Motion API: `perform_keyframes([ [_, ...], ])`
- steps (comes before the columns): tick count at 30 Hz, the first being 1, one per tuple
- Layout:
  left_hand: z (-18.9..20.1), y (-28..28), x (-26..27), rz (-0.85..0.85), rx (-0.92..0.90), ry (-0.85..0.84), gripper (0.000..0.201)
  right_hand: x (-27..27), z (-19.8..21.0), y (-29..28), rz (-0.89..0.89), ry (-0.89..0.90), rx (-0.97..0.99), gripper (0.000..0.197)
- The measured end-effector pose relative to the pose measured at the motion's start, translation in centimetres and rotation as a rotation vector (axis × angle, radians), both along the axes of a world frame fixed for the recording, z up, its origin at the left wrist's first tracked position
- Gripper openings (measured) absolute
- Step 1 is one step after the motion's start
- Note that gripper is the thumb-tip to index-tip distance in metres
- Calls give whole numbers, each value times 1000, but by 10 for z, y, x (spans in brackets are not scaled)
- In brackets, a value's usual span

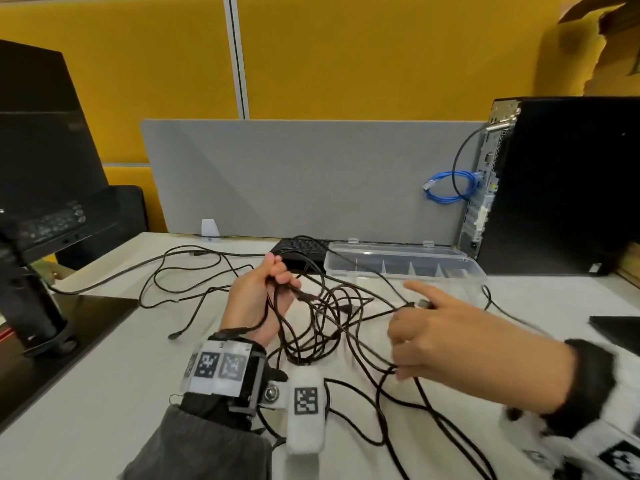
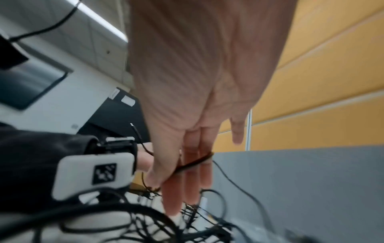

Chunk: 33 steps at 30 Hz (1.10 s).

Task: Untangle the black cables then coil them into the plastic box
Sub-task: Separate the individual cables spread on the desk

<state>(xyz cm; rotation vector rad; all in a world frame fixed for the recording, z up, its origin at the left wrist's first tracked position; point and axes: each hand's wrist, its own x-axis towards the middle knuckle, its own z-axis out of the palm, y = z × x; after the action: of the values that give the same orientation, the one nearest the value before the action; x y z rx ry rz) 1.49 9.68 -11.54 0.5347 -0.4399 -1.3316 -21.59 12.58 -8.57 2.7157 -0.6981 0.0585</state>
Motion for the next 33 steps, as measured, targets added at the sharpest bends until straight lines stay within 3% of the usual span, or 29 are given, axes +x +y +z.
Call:
perform_keyframes([
  [2,1,1,-6,39,1,-3,25,-10,12,1,-92,52,91,10],
  [5,3,6,-22,63,-11,-106,25,-3,19,-4,-190,-123,145,30],
  [7,3,10,-32,12,-44,-149,25,12,13,-6,-147,-282,196,38],
  [10,5,13,-41,-67,-92,-196,21,42,-10,-7,-154,-345,313,36],
  [12,4,14,-41,-93,-113,-206,20,54,-18,-6,-212,-377,211,33],
  [16,3,12,-34,-45,-76,-149,23,46,-11,0,-186,-328,151,39],
  [20,1,2,-1,113,3,120,24,7,6,24,-83,-108,70,33],
  [23,1,0,10,158,12,213,20,-43,20,12,-257,57,192,31],
  [26,3,2,-9,88,-12,141,21,-72,33,-11,-511,47,231,23],
  [28,1,3,-23,31,-33,58,22,-57,35,-15,-515,9,240,30],
  [30,-1,6,-35,-31,-84,4,21,-24,26,-17,-405,-159,408,44],
  [31,-2,8,-40,-68,-117,-33,19,-3,21,-13,-359,-238,517,41],
  [33,-3,11,-48,-138,-167,-112,17,35,4,-8,-302,-273,533,24],
])
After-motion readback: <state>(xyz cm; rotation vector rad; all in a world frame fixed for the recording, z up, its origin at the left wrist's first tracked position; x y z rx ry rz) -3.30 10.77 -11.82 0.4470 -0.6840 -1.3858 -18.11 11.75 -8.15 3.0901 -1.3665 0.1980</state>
